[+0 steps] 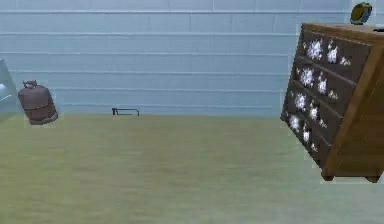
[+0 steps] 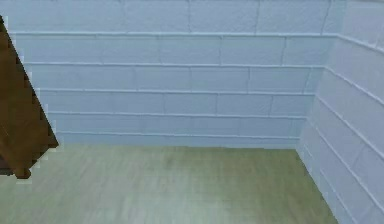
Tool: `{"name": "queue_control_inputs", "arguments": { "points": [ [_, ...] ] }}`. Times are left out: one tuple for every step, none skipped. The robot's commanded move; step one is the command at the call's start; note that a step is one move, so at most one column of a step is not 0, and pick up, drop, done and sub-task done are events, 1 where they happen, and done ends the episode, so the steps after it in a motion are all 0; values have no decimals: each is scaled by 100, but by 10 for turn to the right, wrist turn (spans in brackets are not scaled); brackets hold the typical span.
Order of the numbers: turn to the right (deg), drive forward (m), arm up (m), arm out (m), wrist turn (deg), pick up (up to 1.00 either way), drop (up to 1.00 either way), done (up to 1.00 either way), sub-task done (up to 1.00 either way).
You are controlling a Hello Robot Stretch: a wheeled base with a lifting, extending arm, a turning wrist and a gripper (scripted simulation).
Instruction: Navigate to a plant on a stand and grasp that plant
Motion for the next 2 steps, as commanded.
{"name": "queue_control_inputs", "arguments": {
  "points": [
    [-390, 0, 0, 0, 0, 0, 0, 0, 0],
    [0, 25, 0, 0, 0, 0, 0, 0, 0]
  ]
}}
